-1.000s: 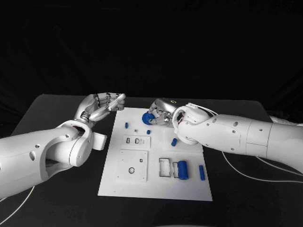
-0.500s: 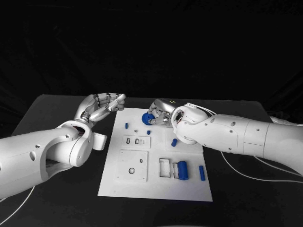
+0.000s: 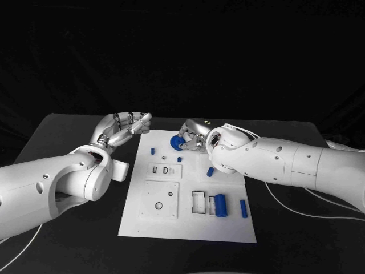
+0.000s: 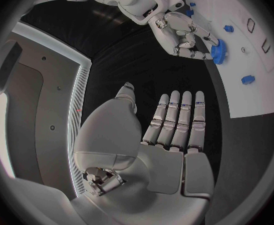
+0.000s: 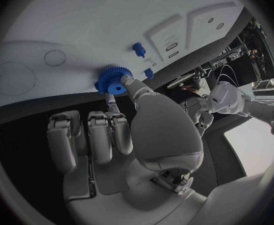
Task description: Assemble the parts on the task board
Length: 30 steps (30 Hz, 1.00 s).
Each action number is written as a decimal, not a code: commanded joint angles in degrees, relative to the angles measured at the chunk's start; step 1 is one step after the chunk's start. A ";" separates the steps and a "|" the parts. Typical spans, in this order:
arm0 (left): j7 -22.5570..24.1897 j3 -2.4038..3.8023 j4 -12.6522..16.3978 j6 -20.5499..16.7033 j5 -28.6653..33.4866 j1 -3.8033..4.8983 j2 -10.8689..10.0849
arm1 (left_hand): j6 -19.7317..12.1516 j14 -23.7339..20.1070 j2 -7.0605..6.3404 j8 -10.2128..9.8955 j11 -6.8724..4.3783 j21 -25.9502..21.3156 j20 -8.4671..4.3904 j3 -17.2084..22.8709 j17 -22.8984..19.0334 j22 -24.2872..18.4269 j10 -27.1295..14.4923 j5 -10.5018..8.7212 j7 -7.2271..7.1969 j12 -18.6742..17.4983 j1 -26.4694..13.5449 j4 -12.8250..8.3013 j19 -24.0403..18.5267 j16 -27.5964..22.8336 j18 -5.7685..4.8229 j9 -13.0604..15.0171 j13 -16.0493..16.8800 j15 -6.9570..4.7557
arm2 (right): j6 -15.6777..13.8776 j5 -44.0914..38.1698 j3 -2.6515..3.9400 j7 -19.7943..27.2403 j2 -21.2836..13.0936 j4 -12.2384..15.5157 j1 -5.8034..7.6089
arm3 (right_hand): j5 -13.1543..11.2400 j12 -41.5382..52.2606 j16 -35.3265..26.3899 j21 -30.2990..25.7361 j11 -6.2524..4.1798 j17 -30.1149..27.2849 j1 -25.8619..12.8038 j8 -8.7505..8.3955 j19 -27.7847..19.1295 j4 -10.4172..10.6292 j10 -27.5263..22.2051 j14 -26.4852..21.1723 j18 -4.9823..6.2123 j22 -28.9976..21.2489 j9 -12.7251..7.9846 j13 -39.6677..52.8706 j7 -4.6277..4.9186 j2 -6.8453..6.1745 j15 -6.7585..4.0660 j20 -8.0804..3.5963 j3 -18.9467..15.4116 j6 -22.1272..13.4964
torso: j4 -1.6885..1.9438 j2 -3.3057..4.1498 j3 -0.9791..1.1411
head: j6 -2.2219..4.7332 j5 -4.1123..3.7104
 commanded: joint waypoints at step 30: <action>0.50 0.06 0.26 0.10 -0.22 0.09 0.00 | -0.44 -0.31 0.76 0.49 0.01 -0.22 0.02 0.12 0.11 -0.08 -0.23 0.02 1.66 -0.09 0.09 -0.16 -0.45 -0.34 0.85 0.09 0.10 0.11 | -3.83 -1.18 -0.02 0.74 -0.14 0.65 -0.68 | -2.90 0.16 0.24 0.26 -1.67 15.08 -0.41 -1.58 6.00 -0.29 6.01 5.98 -0.39 15.07 -4.99 15.08 -3.49 -0.02 -1.28 -0.81 -1.14 -16.41 | 0.01 -0.01 -0.01 | 0.22 0.23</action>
